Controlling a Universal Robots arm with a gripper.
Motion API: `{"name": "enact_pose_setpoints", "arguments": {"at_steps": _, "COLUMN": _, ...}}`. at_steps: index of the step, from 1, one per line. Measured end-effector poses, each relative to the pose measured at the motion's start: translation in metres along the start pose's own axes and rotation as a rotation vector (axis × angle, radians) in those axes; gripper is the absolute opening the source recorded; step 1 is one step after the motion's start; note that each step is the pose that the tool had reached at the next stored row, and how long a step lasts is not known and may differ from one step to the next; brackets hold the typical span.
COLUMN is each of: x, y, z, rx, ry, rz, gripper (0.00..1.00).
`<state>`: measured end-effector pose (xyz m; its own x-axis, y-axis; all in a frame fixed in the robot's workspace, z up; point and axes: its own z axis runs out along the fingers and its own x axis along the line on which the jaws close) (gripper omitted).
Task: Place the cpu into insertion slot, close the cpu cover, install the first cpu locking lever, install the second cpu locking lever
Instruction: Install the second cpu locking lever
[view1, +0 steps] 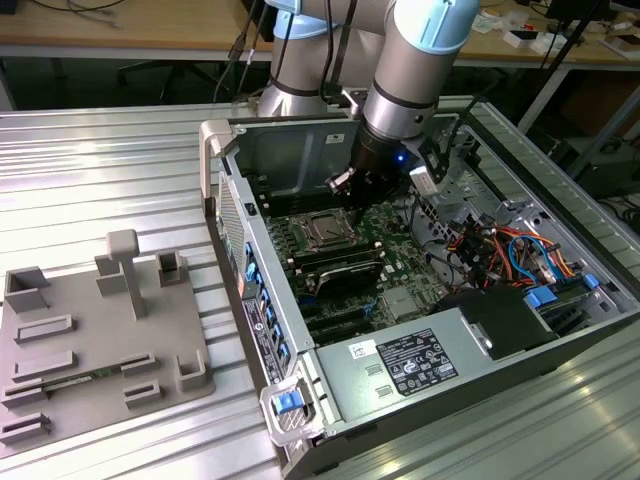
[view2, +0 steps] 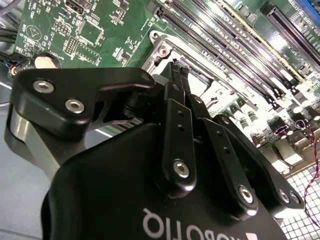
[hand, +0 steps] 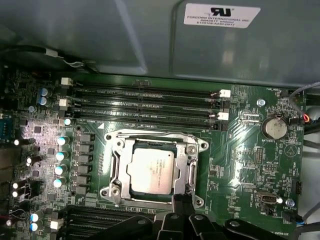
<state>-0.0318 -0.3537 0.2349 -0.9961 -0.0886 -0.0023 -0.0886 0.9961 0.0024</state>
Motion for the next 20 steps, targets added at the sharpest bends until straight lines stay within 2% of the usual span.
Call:
{"name": "enact_pose_setpoints", "arguments": {"at_steps": 10, "x": 0.0, "y": -0.0004, "z": 0.0, "rx": -0.0001, "ry": 0.0, "rz": 0.0, "gripper": 0.11}}
{"name": "enact_pose_setpoints", "arguments": {"at_steps": 20, "x": 0.0024, "y": -0.0118, "z": -0.0028, "rx": -0.0002, "ry": 0.0005, "rz": 0.0, "gripper": 0.11}}
